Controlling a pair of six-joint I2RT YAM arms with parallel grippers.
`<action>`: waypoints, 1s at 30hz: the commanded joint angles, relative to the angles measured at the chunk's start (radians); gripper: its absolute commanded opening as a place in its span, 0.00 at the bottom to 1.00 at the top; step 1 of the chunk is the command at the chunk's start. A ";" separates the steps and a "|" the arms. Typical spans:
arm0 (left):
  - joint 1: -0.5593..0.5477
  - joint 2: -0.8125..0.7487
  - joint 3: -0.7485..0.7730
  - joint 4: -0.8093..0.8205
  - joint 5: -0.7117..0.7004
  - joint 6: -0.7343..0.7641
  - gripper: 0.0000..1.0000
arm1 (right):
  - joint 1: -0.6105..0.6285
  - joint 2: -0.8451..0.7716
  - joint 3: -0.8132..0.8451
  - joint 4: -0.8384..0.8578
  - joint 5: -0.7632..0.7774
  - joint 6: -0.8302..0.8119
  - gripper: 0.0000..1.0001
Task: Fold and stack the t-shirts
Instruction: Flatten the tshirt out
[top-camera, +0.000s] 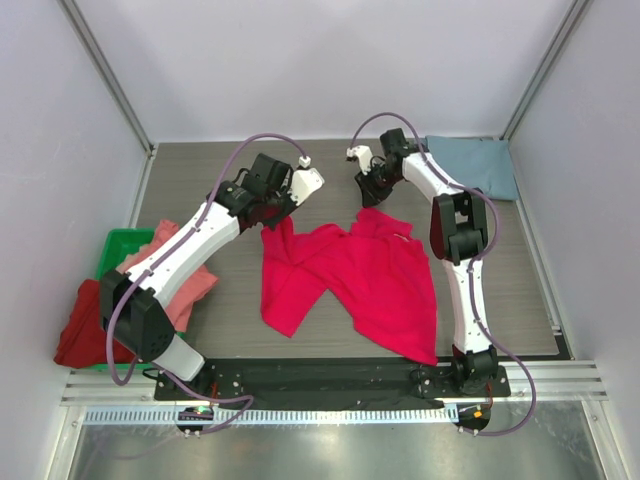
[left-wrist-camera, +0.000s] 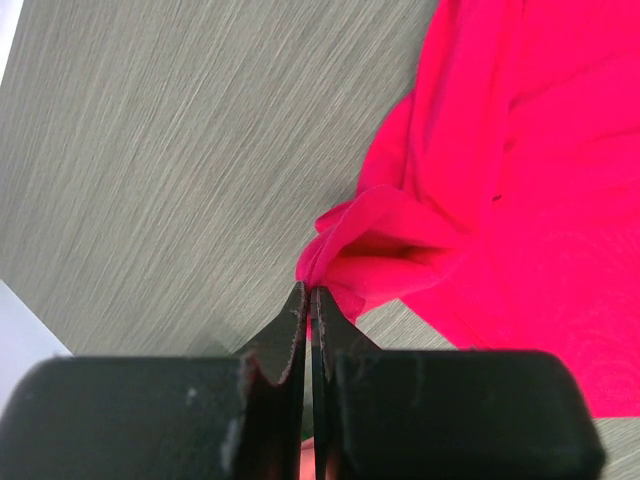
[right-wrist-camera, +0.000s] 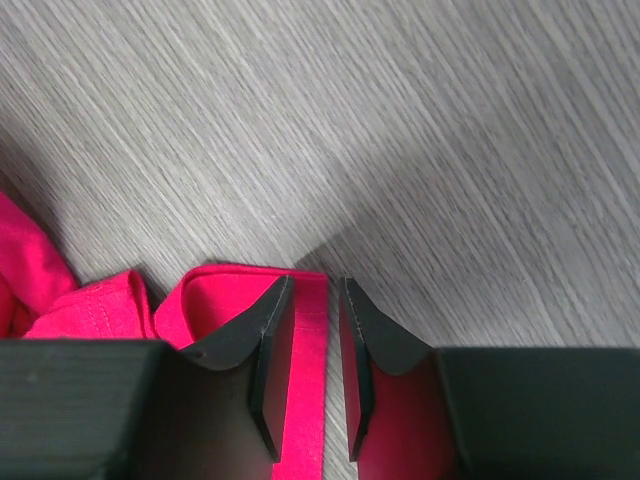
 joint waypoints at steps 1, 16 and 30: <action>0.008 0.001 0.038 0.040 -0.013 -0.006 0.00 | 0.030 -0.020 -0.040 -0.054 0.060 -0.037 0.30; 0.009 -0.011 0.030 0.055 -0.033 0.021 0.00 | 0.056 -0.104 -0.119 -0.010 0.221 -0.012 0.02; 0.045 -0.028 0.326 0.138 -0.199 0.167 0.00 | -0.050 -0.621 -0.003 0.277 0.325 0.052 0.01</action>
